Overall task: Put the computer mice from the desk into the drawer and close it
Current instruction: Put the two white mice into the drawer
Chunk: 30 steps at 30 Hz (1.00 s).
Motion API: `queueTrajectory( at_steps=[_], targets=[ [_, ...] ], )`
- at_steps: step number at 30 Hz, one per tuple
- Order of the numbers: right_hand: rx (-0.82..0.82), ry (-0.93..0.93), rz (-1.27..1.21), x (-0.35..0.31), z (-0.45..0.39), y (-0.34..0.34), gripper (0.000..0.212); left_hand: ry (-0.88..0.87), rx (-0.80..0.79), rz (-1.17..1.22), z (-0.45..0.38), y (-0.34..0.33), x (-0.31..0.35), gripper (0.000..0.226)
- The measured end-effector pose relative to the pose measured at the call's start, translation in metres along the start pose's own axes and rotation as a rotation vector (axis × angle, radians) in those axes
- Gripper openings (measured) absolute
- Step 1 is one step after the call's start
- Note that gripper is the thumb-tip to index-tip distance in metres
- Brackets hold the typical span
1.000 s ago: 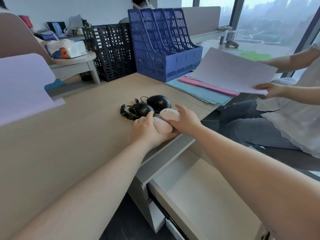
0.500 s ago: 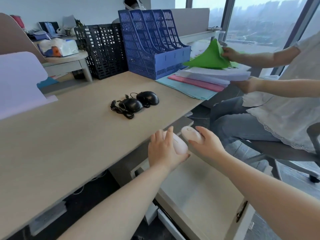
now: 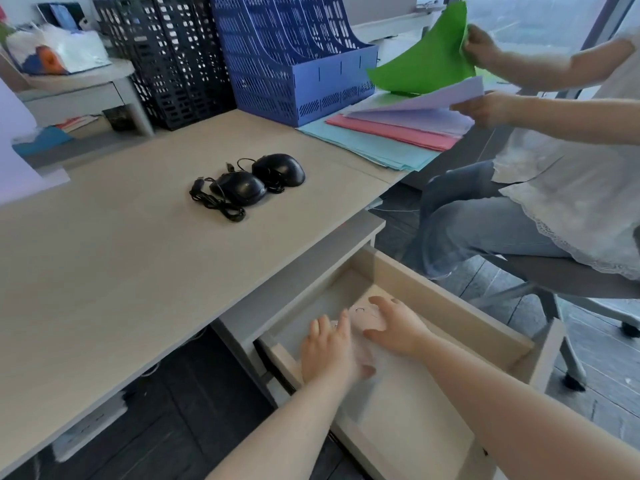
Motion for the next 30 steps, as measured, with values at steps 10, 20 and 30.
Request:
queueTrajectory(
  at_steps=[10,20,30],
  targets=[
    [-0.039,-0.004,0.048,0.012,-0.018,-0.020,0.074,0.070,-0.073,-0.074,-0.025,-0.023,-0.010,0.113],
    [0.113,0.072,0.092,0.000,-0.006,0.013,0.047,0.014,-0.008,-0.026,-0.010,0.006,0.005,0.103],
    [0.529,0.193,-0.044,-0.080,0.041,0.125,0.036,-0.226,0.577,0.177,0.029,0.189,0.031,0.025]
  ],
)
Point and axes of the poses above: each hand's wrist, its own z-axis away from the middle knuckle, its own y-axis out of the back of the hand, x = y × z, the point moved 9 cm from there along -z, towards the middle knuckle, and after that the axes turned 2 degrees about -x, right-handed, at the moved point
